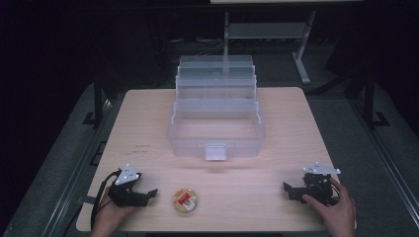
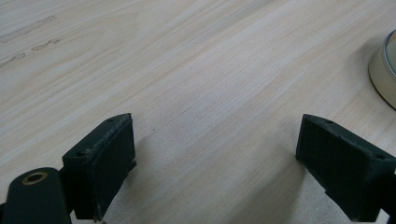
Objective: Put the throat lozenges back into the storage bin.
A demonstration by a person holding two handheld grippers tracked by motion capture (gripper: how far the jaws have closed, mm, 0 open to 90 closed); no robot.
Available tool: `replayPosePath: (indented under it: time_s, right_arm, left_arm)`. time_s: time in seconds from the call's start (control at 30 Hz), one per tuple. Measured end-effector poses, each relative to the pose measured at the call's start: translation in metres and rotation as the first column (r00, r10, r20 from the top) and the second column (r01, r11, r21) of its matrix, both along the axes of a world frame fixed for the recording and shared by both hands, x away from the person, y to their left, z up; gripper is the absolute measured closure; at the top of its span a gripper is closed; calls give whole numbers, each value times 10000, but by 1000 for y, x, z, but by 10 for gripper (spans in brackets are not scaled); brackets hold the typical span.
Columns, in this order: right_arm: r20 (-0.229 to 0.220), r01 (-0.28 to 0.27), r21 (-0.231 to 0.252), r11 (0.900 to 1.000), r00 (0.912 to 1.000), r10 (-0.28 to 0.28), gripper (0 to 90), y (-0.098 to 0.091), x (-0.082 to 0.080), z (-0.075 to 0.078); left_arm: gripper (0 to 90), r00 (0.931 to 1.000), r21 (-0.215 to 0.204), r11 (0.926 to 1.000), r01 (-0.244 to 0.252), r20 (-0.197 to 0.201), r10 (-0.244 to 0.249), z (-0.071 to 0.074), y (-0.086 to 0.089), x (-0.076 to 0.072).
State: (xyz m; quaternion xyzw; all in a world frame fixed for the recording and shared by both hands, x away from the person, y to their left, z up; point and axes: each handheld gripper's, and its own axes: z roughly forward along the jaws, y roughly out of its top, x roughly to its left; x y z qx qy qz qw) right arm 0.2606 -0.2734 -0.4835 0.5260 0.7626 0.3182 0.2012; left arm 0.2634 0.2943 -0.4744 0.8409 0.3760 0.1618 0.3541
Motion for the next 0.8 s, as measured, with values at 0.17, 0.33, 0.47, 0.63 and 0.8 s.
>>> replayPosePath:
  time_s: [0.17,0.33,0.47,0.63,0.8]
  right_arm:
    - [1,1,1,10000,10000,-1,0,0,0,0]
    - [1,1,0,10000,10000,-1,0,0,0,0]
    - [-1,6,1,10000,10000,-6,0,0,0,0]
    - [0,0,-4,10000,10000,0,0,0,0,0]
    - [4,-5,-9,10000,10000,5,0,0,0,0]
  left_arm:
    - [108,10000,1,10000,1,2,-1,0,0,0]
    - [110,10000,0,10000,44,9,-44,0,0,0]
    - [116,9999,4,9999,138,-64,-138,1,1,2]
    - [116,9998,1,10000,99,-159,-99,5,0,2]
    - [119,9995,-31,9997,225,-220,-225,12,-3,1]
